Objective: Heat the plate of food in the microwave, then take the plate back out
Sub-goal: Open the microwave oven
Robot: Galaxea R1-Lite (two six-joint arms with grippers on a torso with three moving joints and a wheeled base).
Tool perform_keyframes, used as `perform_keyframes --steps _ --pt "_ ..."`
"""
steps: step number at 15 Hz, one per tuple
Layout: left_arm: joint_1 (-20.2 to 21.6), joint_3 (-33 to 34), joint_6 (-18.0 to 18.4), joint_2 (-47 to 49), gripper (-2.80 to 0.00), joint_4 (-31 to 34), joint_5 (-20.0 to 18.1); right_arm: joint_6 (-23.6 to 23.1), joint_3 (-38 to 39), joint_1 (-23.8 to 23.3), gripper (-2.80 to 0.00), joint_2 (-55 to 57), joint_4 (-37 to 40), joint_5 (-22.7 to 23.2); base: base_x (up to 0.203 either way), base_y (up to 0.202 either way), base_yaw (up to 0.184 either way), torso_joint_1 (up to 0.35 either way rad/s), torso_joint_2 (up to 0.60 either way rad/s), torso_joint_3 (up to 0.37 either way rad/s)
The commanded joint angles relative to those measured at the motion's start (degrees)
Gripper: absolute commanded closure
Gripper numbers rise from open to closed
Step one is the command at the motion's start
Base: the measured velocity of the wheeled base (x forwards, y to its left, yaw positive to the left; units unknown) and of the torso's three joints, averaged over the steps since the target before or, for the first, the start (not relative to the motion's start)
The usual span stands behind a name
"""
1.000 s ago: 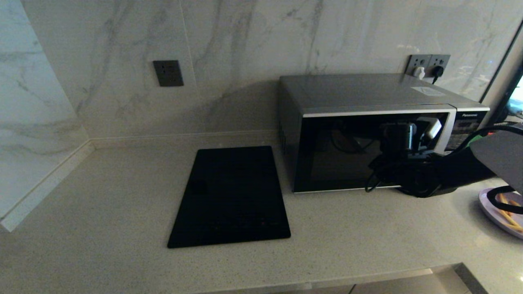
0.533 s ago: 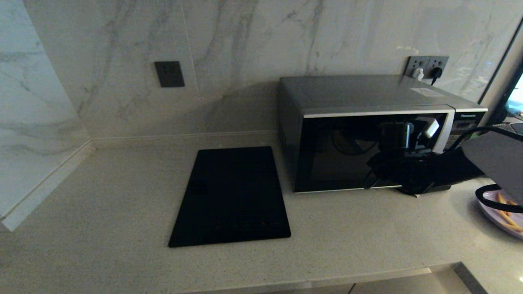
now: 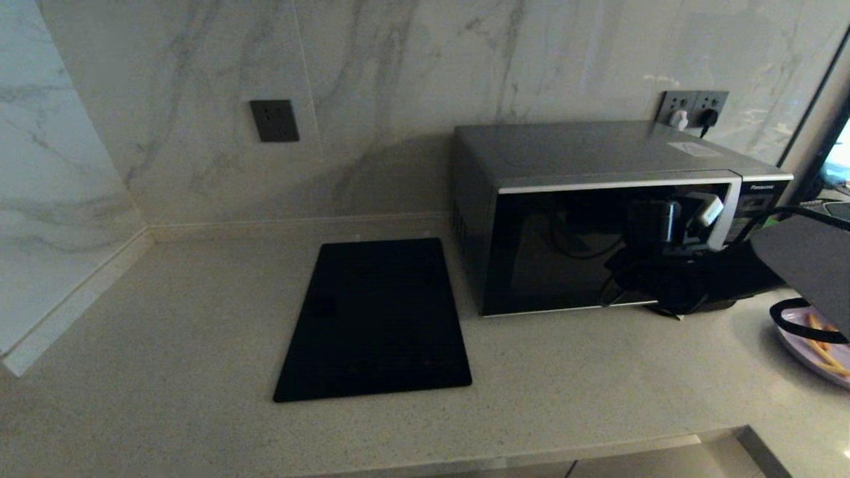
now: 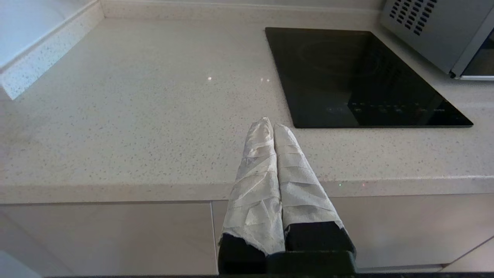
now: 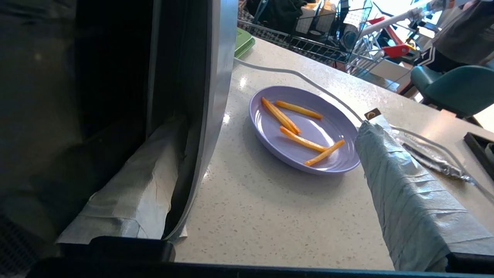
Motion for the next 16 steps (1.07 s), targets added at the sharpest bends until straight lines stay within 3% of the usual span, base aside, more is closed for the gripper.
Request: perform_keyframes --steps 1,2,3,8,16 --pt "0.0 0.0 -0.1 0.1 0.0 0.0 0.0 -1.9 0.5 0.1 -2.8 0.7 -3.9 -0.8 0.0 0.0 0.0 0.0 0.0 0.0" --pt "0.0 0.0 -0.1 0.1 0.0 0.0 0.0 -3.5 0.4 0.1 -2.8 1.5 -6.6 -1.4 0.0 0.0 0.0 0.0 0.0 0.0" --pt "0.0 0.0 -0.1 0.1 0.0 0.0 0.0 -5.0 0.4 0.1 0.0 2.2 -9.0 -2.2 0.0 0.0 0.0 0.0 0.0 0.0" --pt "0.0 0.0 -0.1 0.1 0.0 0.0 0.0 -11.2 -0.5 0.1 0.0 3.7 -17.7 -5.3 0.0 0.0 0.0 0.0 0.0 0.0" --pt "0.0 0.0 -0.1 0.1 0.0 0.0 0.0 -15.4 -0.8 0.9 0.0 3.4 -18.0 -5.5 0.0 0.0 0.0 0.0 0.0 0.0"
